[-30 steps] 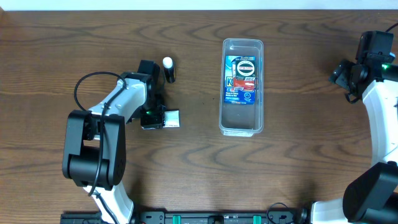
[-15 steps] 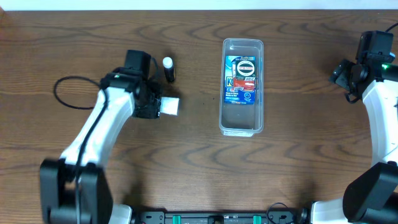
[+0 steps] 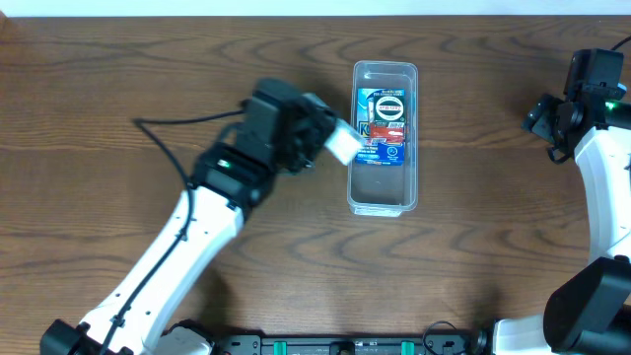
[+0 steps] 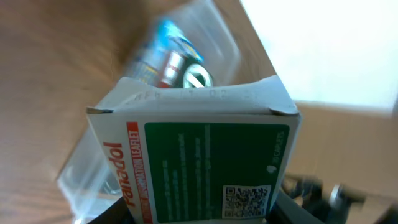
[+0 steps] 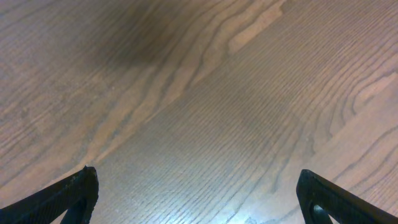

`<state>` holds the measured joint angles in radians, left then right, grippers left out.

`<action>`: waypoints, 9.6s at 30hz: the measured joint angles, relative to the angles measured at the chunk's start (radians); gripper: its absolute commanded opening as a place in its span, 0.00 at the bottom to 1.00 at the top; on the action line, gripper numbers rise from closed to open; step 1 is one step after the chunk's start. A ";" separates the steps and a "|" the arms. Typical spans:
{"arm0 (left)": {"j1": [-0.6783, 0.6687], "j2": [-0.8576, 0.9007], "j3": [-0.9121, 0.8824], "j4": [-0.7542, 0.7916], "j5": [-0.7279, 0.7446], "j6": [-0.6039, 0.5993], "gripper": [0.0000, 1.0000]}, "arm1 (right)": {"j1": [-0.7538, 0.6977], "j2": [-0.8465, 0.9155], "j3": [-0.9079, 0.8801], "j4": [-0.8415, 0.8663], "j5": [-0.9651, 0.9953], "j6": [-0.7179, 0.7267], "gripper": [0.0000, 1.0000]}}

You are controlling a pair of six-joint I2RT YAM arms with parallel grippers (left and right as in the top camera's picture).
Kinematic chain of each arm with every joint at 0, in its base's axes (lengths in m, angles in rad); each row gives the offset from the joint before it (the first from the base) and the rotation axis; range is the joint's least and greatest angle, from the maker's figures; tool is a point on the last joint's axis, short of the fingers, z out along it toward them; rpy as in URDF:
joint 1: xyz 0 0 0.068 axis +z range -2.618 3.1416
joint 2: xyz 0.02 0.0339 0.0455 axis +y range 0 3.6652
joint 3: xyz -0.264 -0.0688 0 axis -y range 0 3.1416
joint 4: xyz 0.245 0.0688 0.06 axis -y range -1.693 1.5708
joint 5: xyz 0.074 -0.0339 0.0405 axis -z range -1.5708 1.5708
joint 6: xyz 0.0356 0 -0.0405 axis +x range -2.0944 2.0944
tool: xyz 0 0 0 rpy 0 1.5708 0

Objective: Pack container
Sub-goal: 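Lift the Panadol box with the left gripper over the container, then lower the Panadol box into the container's lower end and release, then withdraw the left gripper and move it to the dark bottle, then lower the left gripper over the white-capped dark bottle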

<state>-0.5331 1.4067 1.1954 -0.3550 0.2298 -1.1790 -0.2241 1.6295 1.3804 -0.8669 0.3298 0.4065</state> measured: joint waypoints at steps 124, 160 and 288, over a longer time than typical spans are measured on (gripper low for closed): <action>-0.286 0.469 0.000 0.181 -0.280 0.555 0.32 | 0.000 0.000 0.000 0.000 0.000 0.000 0.99; -0.148 0.003 0.167 -0.208 -0.380 0.692 0.86 | 0.000 0.000 0.000 0.000 0.000 0.000 0.99; 0.318 0.819 0.711 -0.542 -0.177 1.072 0.71 | 0.000 0.000 0.000 0.000 0.000 0.000 0.99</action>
<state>-0.2153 2.2261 1.9064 -0.8974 0.0532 -0.1074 -0.2241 1.6295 1.3804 -0.8669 0.3298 0.4065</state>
